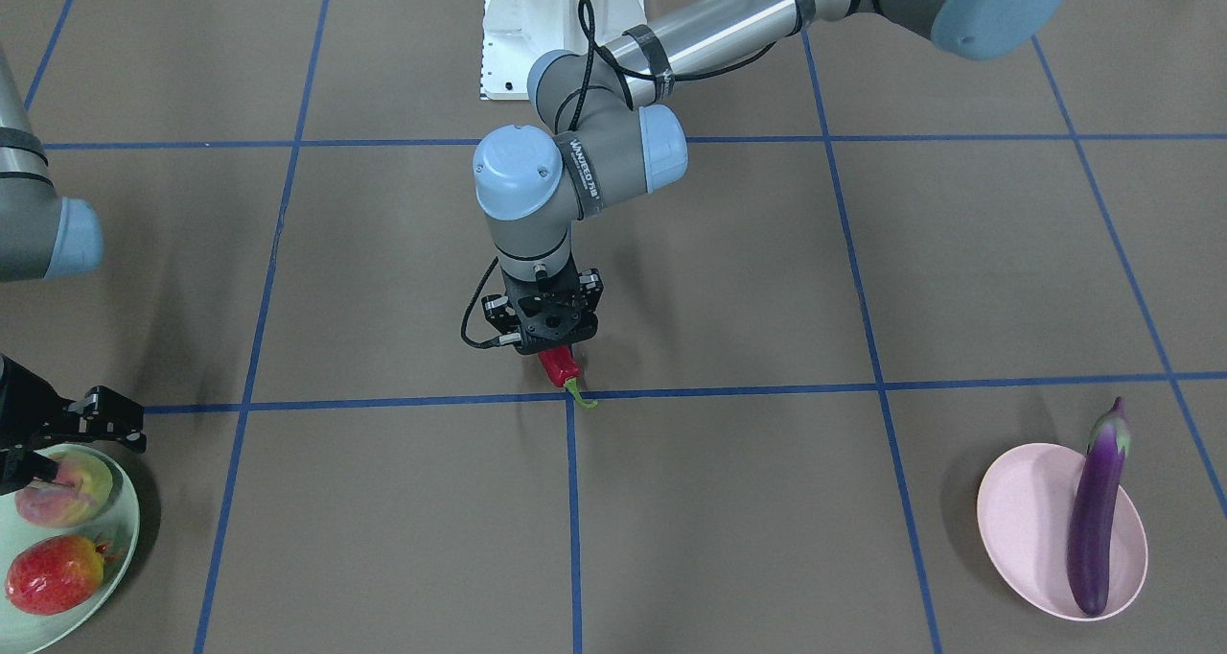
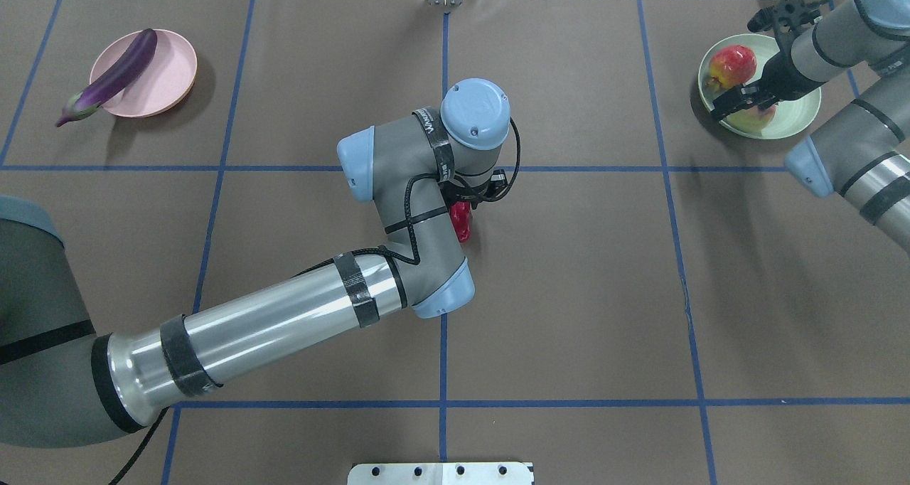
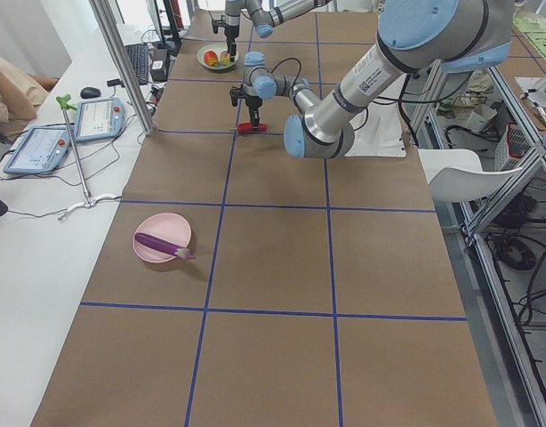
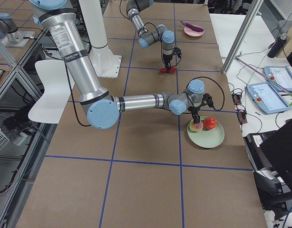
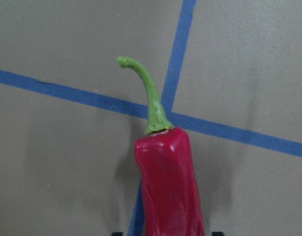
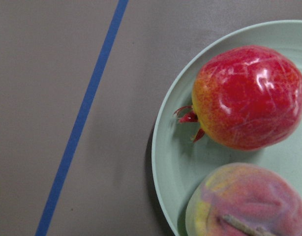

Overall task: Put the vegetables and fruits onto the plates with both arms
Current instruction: 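Move the left gripper to the red chili pepper and grasp it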

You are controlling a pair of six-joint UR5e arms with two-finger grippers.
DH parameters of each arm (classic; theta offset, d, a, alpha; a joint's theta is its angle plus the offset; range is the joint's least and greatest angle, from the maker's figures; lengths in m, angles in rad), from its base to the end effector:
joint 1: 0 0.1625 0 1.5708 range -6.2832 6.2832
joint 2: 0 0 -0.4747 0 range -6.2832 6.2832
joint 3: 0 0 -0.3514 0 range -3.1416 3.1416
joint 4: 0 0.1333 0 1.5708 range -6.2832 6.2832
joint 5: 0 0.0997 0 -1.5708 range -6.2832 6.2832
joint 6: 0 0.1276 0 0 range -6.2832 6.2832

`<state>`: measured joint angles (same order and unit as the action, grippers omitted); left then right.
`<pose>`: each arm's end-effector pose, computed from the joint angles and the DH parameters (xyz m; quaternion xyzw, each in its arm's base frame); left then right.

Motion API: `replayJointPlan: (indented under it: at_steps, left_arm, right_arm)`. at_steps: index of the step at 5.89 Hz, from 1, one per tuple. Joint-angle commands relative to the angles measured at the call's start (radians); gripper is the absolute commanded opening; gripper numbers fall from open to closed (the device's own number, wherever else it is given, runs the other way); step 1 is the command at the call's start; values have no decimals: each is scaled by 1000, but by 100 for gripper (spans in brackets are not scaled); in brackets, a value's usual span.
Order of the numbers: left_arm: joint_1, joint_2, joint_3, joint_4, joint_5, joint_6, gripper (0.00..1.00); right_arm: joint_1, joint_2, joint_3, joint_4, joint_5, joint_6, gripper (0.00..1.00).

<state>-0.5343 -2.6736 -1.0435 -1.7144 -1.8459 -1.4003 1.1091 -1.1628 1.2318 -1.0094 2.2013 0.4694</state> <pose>0.7023 -0.5301 0.2121 -0.0002 0.3714 -0.1203 0.9206 -0.2510 -0.6349 0.5985 0.1310 -0.3957 -0.0926 0.9042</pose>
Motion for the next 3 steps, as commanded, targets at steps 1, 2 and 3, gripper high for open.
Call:
replayJointPlan:
  at_steps: [1,2,3]
  left_arm:
    - [-25,0,-9,2,-7,17,0]
    - [-88,-3,-36,15,-74,79,0]
    - [-184,3,-43,16,-195,195,0]
  right_arm:
    - [-2,3,0,-1,0,0,100]
    - [-2,5,0,-1,0,0,100]
    - [-3,6,2,-1,0,0,100]
